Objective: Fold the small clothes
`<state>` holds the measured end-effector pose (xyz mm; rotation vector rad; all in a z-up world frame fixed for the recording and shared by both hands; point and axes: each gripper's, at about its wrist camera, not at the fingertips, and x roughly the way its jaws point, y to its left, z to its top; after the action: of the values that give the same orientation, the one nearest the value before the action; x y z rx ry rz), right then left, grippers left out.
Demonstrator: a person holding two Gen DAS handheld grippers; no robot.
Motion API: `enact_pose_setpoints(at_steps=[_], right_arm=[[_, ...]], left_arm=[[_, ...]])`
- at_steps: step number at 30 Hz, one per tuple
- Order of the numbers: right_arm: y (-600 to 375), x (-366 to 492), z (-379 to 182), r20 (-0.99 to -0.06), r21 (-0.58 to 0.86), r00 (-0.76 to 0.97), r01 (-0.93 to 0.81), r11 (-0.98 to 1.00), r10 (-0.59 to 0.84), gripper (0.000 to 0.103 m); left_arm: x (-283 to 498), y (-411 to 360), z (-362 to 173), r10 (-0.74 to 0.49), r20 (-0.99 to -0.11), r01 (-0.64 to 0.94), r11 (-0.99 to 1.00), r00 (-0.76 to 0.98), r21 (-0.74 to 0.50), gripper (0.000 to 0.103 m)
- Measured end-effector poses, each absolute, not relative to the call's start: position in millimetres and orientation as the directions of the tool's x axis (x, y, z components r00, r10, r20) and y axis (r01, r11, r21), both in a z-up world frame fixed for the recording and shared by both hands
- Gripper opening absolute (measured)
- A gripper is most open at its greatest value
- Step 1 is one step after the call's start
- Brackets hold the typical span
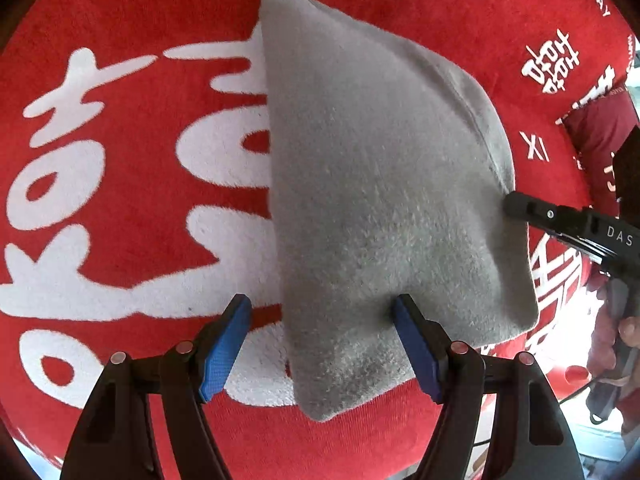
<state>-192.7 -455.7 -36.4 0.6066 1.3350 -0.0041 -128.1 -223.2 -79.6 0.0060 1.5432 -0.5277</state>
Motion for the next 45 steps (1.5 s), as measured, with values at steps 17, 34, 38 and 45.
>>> enact_pose_setpoints(at_steps=[17,34,38,45], right_arm=[[-451,-195,-32,-0.912,0.392,0.26,0.328,0.86,0.316,0.028],[-457,-211,-39,-0.926,0.376,0.202,0.394,0.839,0.319,0.055],[-460,-217,-42,-0.927,0.373,0.192,0.395,0.84,0.322,0.055],[-459,-208,-40,-0.933,0.359,0.168,0.349,0.866,0.319,0.055]], left_arm=[[-135,-244,-86,-0.272,-0.959,0.373,0.885,-0.075,-0.28,0.078],[-137,-217,-74,-0.291,-0.954,0.34,0.892,-0.078,-0.299,0.078],[-133,-214,-68,-0.287,-0.956,0.334,0.897,-0.059,-0.289,0.078],[-121,-218,-64,-0.279,-0.959,0.323,0.905,-0.04,-0.277,0.078]])
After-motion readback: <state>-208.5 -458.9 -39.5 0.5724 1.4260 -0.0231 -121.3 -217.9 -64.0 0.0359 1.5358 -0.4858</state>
